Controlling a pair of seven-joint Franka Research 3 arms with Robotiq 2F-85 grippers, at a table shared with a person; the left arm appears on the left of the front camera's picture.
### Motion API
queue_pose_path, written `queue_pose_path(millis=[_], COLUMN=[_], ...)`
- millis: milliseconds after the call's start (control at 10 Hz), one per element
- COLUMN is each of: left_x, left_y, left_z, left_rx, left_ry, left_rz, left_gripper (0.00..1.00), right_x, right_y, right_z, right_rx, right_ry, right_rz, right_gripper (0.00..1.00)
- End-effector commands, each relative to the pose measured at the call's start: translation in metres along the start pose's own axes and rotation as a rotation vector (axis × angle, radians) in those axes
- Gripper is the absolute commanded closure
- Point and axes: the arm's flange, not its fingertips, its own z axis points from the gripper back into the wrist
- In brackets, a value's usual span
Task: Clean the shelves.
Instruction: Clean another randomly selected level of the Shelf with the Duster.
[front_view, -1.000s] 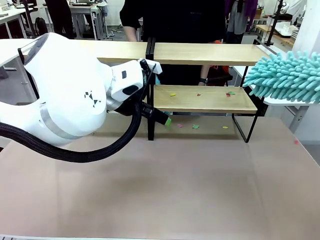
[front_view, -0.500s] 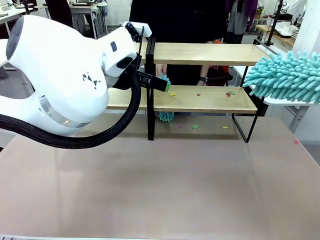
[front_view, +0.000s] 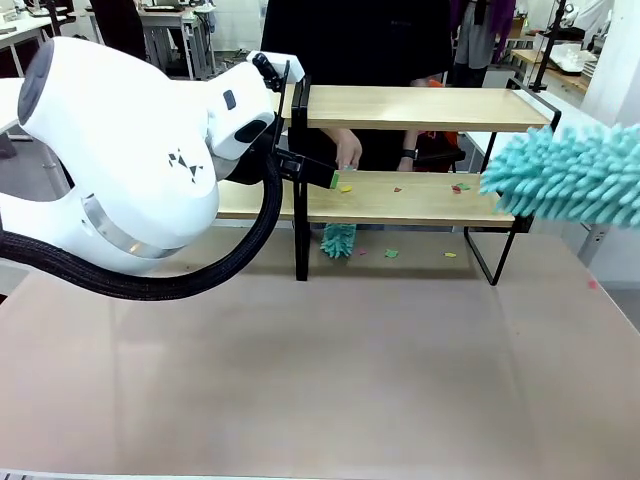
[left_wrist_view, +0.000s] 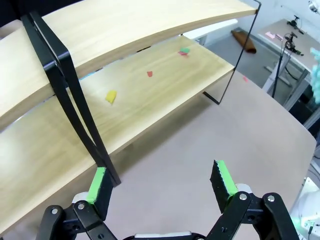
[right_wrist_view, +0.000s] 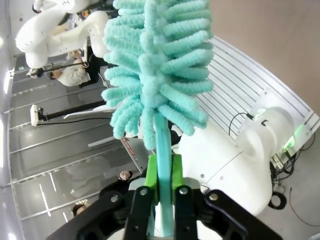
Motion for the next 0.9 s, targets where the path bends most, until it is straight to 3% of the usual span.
queue_pose_path(millis=[0,300,400,500,700,800], left_x=[0.004,0.004,0.004,0.004,0.004,0.004], left_y=[-0.002,-0.002,-0.002,-0.002,-0.002,-0.002], left_z=[0.004,0.004,0.004,0.004,0.004,0.004], left_rx=[0.002,0.002,0.002,0.002,0.002,0.002], left_ry=[-0.013,-0.013,-0.013,-0.013,-0.013,-0.013], left_rz=[-0.003,-0.003,-0.003,-0.003,-0.003,-0.003], left_gripper=[0.0,0.0,0.0,0.0,0.0,0.0], right_x=[0.002,0.028,0.029,0.023,0.038,0.07], right_y=[-0.005,0.004,0.014,0.001,0.008,0.009], right_z=[-0.033,-0.077,-0.09,-0.058,-0.075,-0.095], right_rx=[-0.051,-0.059,-0.157,-0.055,-0.126,-0.1], right_ry=[0.017,-0.025,-0.075,0.033,-0.024,-0.03], right_rz=[0.035,0.142,0.126,0.053,0.06,0.09], right_gripper=[0.88,0.88,0.88,0.88,0.88,0.88])
